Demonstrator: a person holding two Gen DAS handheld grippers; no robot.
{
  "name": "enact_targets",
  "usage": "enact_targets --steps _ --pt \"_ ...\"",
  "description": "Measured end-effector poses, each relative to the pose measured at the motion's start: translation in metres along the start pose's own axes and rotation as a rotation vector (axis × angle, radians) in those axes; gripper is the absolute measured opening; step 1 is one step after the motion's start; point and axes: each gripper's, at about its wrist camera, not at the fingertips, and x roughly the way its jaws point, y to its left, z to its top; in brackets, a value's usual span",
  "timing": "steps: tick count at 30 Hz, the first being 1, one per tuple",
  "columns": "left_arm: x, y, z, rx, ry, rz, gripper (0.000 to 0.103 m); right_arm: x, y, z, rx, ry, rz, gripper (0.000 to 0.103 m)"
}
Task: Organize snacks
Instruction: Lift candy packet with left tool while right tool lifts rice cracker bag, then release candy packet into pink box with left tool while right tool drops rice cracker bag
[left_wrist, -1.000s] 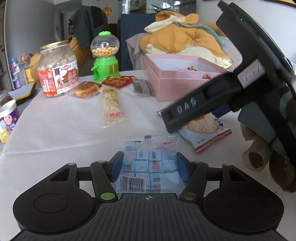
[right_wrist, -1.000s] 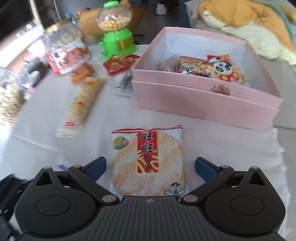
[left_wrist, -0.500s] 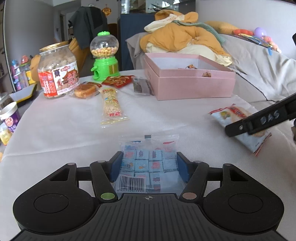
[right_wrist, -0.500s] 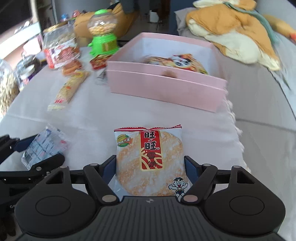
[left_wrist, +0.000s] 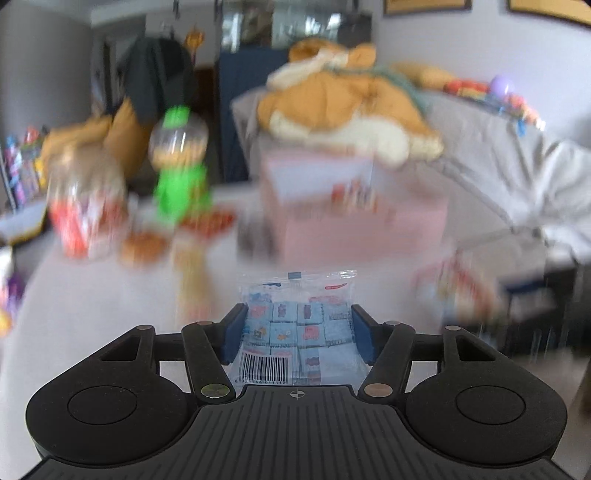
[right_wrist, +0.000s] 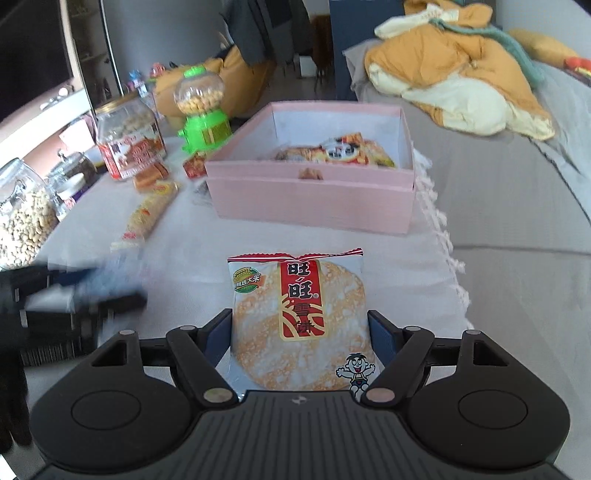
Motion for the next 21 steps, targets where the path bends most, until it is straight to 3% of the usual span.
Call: enact_targets --steps 7,10,12,14,21 --pt "0.037 -0.014 0.102 -0.032 -0.178 -0.039 0.066 -0.007 0.003 0.002 -0.017 -0.045 0.02 0.076" --pt "0.071 -0.008 0.125 -0.144 -0.205 -0.087 0.067 -0.004 0.006 0.004 -0.037 -0.046 0.014 0.076" --pt "0.104 -0.003 0.13 -0.21 -0.129 -0.129 0.067 0.0 0.007 0.005 -0.044 -0.039 0.011 0.076" --pt "0.128 0.0 0.126 -0.221 -0.056 -0.116 0.065 0.006 0.008 0.007 -0.045 -0.023 0.008 0.076" --pt "0.099 0.034 0.113 -0.242 -0.122 -0.122 0.064 0.023 0.009 0.008 -0.07 0.051 0.027 0.076"
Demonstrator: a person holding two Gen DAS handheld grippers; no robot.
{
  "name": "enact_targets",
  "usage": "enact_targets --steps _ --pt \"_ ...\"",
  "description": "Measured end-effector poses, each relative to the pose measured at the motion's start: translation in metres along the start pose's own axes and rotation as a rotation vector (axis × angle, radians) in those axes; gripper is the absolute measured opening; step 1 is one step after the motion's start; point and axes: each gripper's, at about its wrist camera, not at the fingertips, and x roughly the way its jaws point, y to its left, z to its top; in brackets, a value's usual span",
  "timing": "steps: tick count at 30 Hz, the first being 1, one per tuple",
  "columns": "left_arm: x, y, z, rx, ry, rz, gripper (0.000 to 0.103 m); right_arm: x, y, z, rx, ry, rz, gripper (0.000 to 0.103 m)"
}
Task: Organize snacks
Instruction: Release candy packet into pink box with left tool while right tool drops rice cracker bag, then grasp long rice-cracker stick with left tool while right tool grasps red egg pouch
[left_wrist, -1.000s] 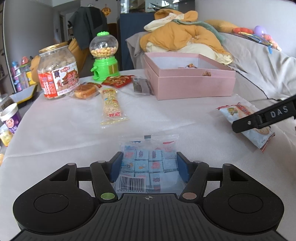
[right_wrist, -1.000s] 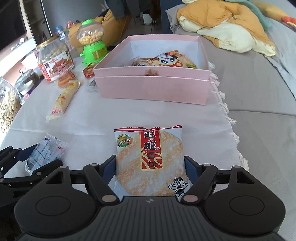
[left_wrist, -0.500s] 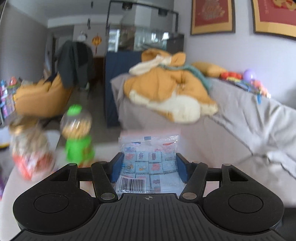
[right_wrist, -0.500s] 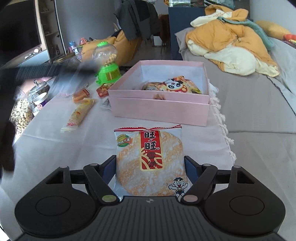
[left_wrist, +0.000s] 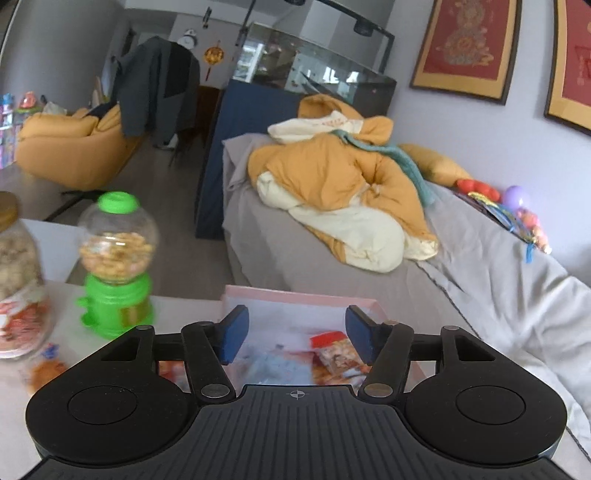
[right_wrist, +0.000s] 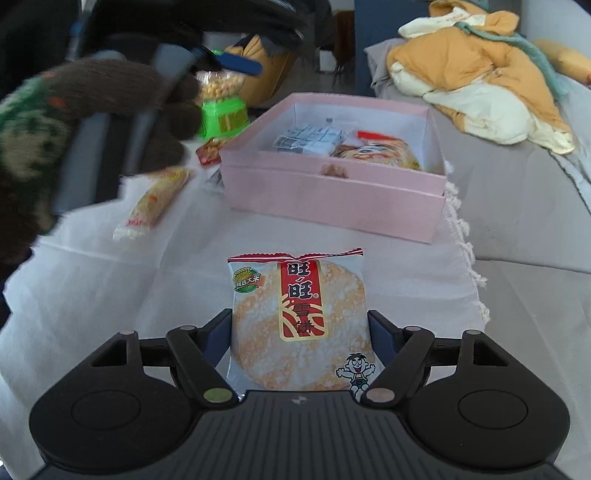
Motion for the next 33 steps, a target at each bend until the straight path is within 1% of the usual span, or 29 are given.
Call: enact_targets --steps 2,5,8,11,12,13,15,16,18,21,23,25,27,28,29,31,33 --pt "-0.021 0.016 -0.003 -0.003 0.0 0.02 0.064 -0.003 -0.006 0.007 0.013 0.0 0.018 0.076" --pt "-0.047 0.041 -0.012 0.009 0.013 0.042 0.064 -0.022 -0.024 0.033 0.053 -0.048 0.039 0.076" --pt "-0.065 0.068 -0.028 0.006 0.02 0.076 0.064 -0.045 -0.044 0.083 0.091 -0.141 0.029 0.076" --pt "-0.069 0.096 -0.045 -0.032 0.059 0.103 0.064 -0.046 -0.054 0.139 0.114 -0.21 0.003 0.077" --pt "-0.069 0.104 -0.048 -0.041 0.073 0.119 0.064 -0.038 -0.052 0.159 0.087 -0.231 -0.015 0.084" --pt "-0.07 0.112 -0.053 -0.047 0.087 0.142 0.064 -0.026 -0.049 0.173 0.052 -0.215 -0.047 0.098" --pt "-0.076 0.125 -0.062 -0.048 0.096 0.172 0.064 0.0 -0.042 0.189 0.027 -0.17 -0.145 0.099" --pt "-0.078 0.129 -0.066 -0.049 0.098 0.177 0.064 0.012 -0.038 0.191 0.021 -0.148 -0.168 0.099" --pt "-0.08 0.135 -0.072 -0.052 0.101 0.175 0.064 0.026 -0.029 0.188 0.015 -0.121 -0.124 0.099" --pt "-0.079 0.133 -0.082 -0.057 0.096 0.141 0.064 0.04 -0.012 0.183 0.057 -0.095 -0.021 0.099" --pt "-0.078 0.129 -0.087 -0.038 0.094 0.122 0.064 0.05 0.006 0.183 0.078 -0.065 0.056 0.097" --pt "-0.078 0.122 -0.09 -0.006 0.093 0.11 0.064 0.061 0.03 0.185 0.058 -0.019 0.102 0.093" --pt "-0.077 0.118 -0.092 0.019 0.1 0.104 0.064 0.076 0.059 0.189 0.008 0.027 0.078 0.088" --pt "-0.077 0.117 -0.094 0.026 0.103 0.103 0.064 0.084 0.073 0.19 -0.017 0.047 0.063 0.083" --pt "-0.076 0.117 -0.095 0.025 0.103 0.105 0.064 0.094 0.086 0.192 -0.037 0.062 0.058 0.08" --pt "-0.07 0.118 -0.097 0.006 0.108 0.104 0.064 0.111 0.103 0.194 -0.05 0.086 0.073 0.078" --pt "-0.065 0.119 -0.097 -0.019 0.103 0.083 0.064 0.131 0.118 0.197 -0.06 0.095 0.076 0.078"
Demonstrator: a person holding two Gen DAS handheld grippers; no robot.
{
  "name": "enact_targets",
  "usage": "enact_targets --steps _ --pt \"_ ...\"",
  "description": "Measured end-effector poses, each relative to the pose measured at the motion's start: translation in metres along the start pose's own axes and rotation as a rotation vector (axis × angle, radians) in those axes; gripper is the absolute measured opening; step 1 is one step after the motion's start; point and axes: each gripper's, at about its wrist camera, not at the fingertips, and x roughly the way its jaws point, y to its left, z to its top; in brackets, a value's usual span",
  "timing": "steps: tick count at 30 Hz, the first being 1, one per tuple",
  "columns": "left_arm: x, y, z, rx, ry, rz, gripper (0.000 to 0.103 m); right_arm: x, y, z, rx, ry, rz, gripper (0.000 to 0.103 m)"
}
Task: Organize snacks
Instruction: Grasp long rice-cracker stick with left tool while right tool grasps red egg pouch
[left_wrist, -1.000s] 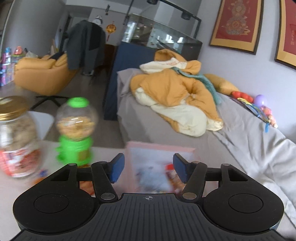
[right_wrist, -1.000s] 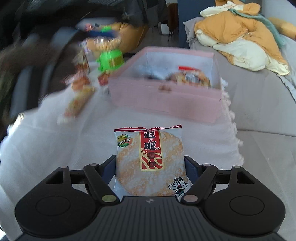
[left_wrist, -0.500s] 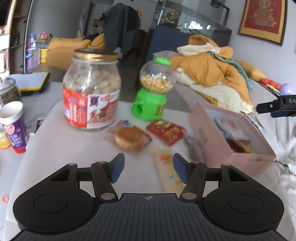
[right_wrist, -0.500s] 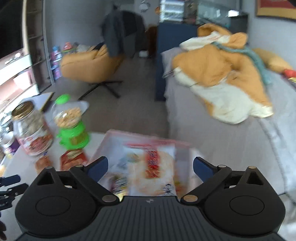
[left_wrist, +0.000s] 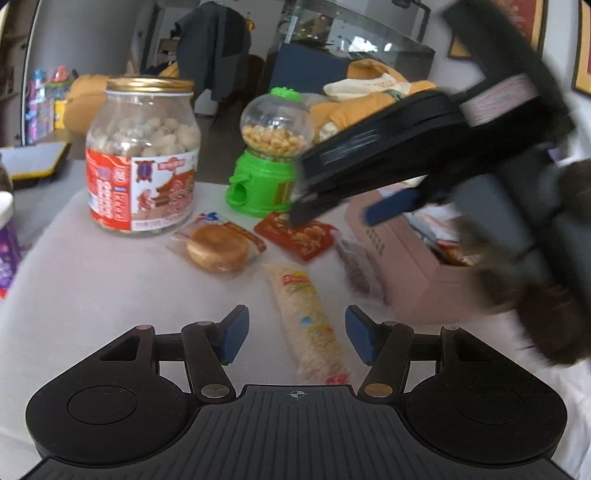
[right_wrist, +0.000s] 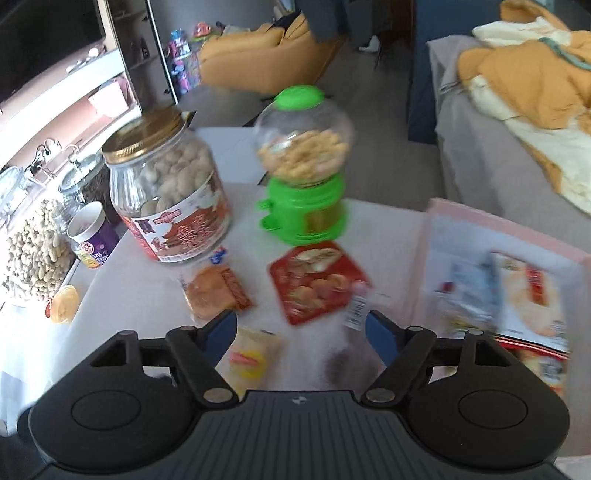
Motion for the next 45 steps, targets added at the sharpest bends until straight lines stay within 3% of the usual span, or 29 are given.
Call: enact_targets --steps 2,4,5,7,10,14,17,20,23,28,33,35,36,38,39,42,45 --pt "0.01 -0.002 0.0 0.006 0.025 -0.005 0.063 0.016 0.012 0.004 -0.049 -0.011 -0.039 0.078" --pt "0.02 -0.003 -0.004 0.028 0.069 0.02 0.054 0.033 0.021 0.013 -0.102 -0.018 -0.071 0.081" --pt "0.018 -0.005 -0.007 0.047 0.056 0.021 0.052 0.043 0.023 0.018 -0.133 -0.015 -0.09 0.084" --pt "0.012 -0.005 -0.008 0.065 0.063 0.015 0.034 0.058 0.019 0.027 -0.149 0.014 -0.117 0.09" --pt "0.001 -0.002 -0.01 0.068 0.063 0.057 0.033 0.08 0.001 0.036 -0.113 0.092 -0.136 0.091" --pt "-0.009 0.005 -0.014 0.029 0.072 0.056 0.033 0.098 0.014 0.039 -0.182 0.139 -0.14 0.095" --pt "-0.018 0.005 -0.018 0.027 0.073 0.066 0.033 0.102 0.028 0.038 -0.233 0.125 -0.175 0.096" --pt "-0.029 0.008 -0.024 0.018 0.072 0.07 0.033 0.102 0.028 0.038 -0.191 0.132 -0.138 0.095" --pt "-0.036 0.014 -0.026 0.001 0.067 0.084 0.033 0.095 0.022 0.035 -0.117 0.14 -0.094 0.085" --pt "-0.045 0.017 -0.031 -0.016 0.065 0.089 0.033 0.07 0.031 0.024 -0.129 0.156 -0.012 0.057" --pt "-0.05 0.02 -0.032 -0.032 0.065 0.091 0.034 0.054 0.044 0.001 -0.119 0.247 0.141 0.05" --pt "-0.051 0.021 -0.033 -0.038 0.063 0.092 0.033 0.045 0.046 -0.002 -0.104 0.228 0.152 0.05" --pt "-0.05 0.022 -0.033 -0.04 0.062 0.093 0.034 0.041 0.046 0.001 -0.084 0.21 0.162 0.053" --pt "-0.051 0.023 -0.033 -0.041 0.057 0.102 0.033 0.037 0.039 0.006 -0.013 0.163 0.137 0.073" --pt "-0.054 0.024 -0.034 -0.039 0.05 0.115 0.034 0.037 0.036 0.009 0.023 0.138 0.117 0.09" --pt "-0.063 0.029 -0.039 -0.029 0.024 0.183 0.034 0.044 0.031 0.018 0.09 0.065 0.053 0.094" --pt "-0.068 0.036 -0.044 -0.052 0.01 0.192 0.034 0.063 0.033 0.022 0.065 0.005 -0.059 0.094"
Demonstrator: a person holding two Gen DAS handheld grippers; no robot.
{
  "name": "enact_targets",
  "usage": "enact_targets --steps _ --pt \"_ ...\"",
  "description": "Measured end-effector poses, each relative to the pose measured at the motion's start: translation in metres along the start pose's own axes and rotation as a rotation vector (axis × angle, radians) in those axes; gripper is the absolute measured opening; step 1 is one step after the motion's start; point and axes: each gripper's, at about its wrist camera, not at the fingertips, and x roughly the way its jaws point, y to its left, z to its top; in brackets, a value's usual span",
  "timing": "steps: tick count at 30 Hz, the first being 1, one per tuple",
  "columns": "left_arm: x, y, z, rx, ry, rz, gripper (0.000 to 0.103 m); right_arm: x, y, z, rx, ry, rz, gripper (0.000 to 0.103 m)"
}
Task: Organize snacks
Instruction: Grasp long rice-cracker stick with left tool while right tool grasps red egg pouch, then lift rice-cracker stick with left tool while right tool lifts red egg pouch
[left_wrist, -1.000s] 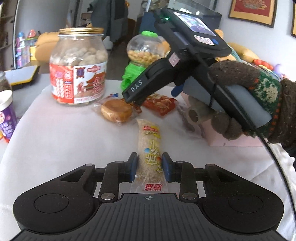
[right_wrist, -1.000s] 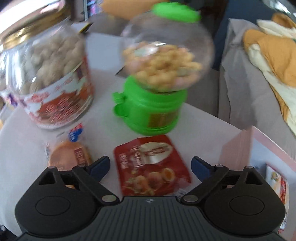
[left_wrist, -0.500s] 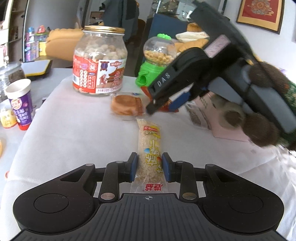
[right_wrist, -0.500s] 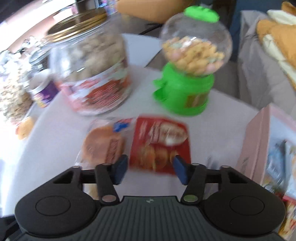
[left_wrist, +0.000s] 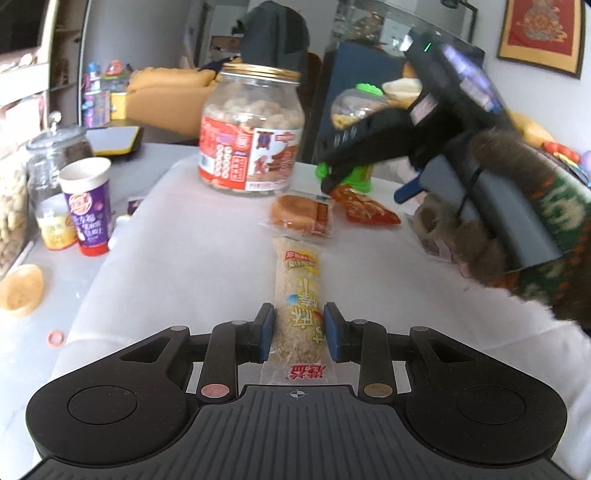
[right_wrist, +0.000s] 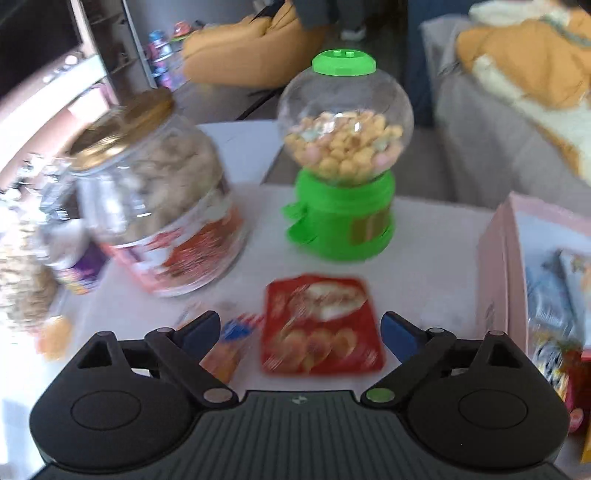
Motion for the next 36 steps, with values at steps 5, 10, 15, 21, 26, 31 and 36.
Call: enact_targets --steps 5,10,15,21,26,31,36 --pt "0.002 -0.002 -0.004 0.019 -0.006 0.007 0.035 0.032 -0.009 0.002 0.028 0.022 -0.023 0.103" --pt "0.004 0.001 -0.003 0.001 -0.009 0.0 0.035 0.024 -0.02 0.004 0.018 0.022 0.009 0.084" --pt "0.004 0.002 -0.003 -0.006 -0.009 -0.004 0.035 -0.006 -0.011 -0.02 -0.096 0.088 0.103 0.076" --pt "0.004 0.006 -0.003 -0.031 -0.011 -0.02 0.035 -0.057 -0.008 -0.074 -0.156 0.083 0.212 0.076" --pt "0.002 0.005 -0.003 -0.048 -0.014 -0.051 0.034 -0.107 -0.027 -0.113 -0.191 0.014 0.219 0.076" --pt "-0.004 -0.025 -0.015 0.002 0.022 -0.188 0.034 -0.126 -0.064 -0.15 -0.166 -0.022 0.119 0.076" --pt "-0.002 -0.073 -0.026 0.094 0.076 -0.257 0.034 -0.136 -0.099 -0.185 -0.112 -0.066 -0.01 0.077"
